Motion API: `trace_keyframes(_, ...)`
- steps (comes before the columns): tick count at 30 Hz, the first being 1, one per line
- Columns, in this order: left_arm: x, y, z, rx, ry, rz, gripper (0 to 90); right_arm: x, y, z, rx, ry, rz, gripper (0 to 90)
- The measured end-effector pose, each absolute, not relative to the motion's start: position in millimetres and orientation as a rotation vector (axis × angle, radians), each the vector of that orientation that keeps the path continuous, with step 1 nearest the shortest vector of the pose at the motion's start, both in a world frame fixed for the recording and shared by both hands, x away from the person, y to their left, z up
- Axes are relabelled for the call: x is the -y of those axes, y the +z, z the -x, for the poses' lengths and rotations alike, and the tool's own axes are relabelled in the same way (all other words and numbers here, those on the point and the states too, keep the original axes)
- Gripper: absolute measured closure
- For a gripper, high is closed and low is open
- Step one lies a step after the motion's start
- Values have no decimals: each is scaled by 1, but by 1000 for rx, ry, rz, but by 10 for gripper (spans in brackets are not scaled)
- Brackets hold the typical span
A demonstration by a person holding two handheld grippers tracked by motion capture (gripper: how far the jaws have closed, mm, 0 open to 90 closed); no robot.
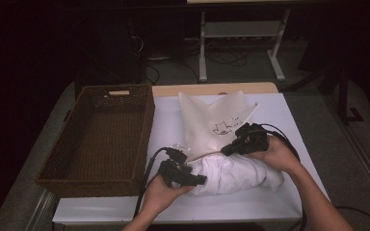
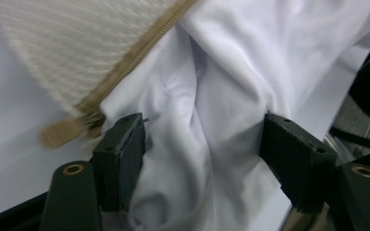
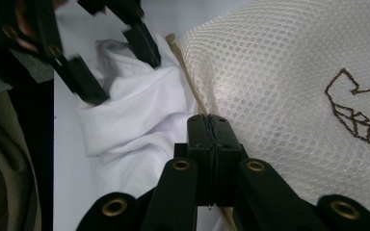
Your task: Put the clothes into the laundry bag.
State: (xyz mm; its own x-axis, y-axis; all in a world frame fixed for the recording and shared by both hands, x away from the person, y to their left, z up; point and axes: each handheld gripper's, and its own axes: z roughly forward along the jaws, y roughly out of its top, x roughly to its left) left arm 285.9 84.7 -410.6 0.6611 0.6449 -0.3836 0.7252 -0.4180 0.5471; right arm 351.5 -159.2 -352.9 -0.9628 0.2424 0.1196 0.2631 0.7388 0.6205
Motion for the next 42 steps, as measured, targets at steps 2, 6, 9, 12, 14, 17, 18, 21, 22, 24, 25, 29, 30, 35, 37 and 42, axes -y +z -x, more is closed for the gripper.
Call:
trace_keyframes(2,-78,-420,-290,-1033,-168,-2197,608,158,-354,-351,2903,-1035,413,888)
trace_keyframes(6,-74,-421,-293,-1020,-157,-2167,785,157,-354,-350,2906,-1035,402,888)
trace_keyframes(9,-79,-407,-291,-1022,-206,-2036,804,159,-351,-347,2889,-1056,382,889)
trace_keyframes(12,-80,-398,-292,-1023,-219,-1970,813,161,-346,-343,2873,-1088,362,890)
trace_keyframes(14,-79,-393,-294,-1033,-212,-1925,815,162,-343,-341,2865,-1104,350,890)
trace_keyframes(17,-72,-403,-299,-1087,-158,-1888,818,162,-335,-335,2861,-1130,322,889)
trace_keyframes(18,-70,-407,-300,-1105,-126,-1886,816,160,-335,-334,2872,-1117,315,889)
trace_keyframes(21,-70,-421,-306,-1156,-138,-1863,804,159,-343,-340,2892,-1057,353,889)
trace_keyframes(22,-73,-419,-305,-1142,-145,-1881,768,159,-352,-343,2898,-1009,374,889)
trace_keyframes(24,-78,-413,-301,-1117,-148,-1923,696,159,-356,-345,2895,-994,374,889)
trace_keyframes(25,-81,-408,-299,-1098,-146,-1948,650,160,-356,-345,2890,-1001,379,889)
trace_keyframes(29,-90,-395,-291,-1054,-85,-2018,590,161,-355,-346,2893,-1008,376,889)
trace_keyframes(30,-94,-392,-288,-1046,-79,-2027,567,161,-355,-346,2893,-1007,383,889)
trace_keyframes(35,-104,-386,-276,-1029,-103,-2077,462,163,-353,-347,2893,-1029,390,888)
trace_keyframes(37,-107,-387,-272,-1029,-122,-2063,446,164,-352,-347,2890,-1035,392,888)
trace_keyframes(42,-115,-383,-269,-1005,-142,-2011,423,164,-354,-350,2883,-1038,405,888)
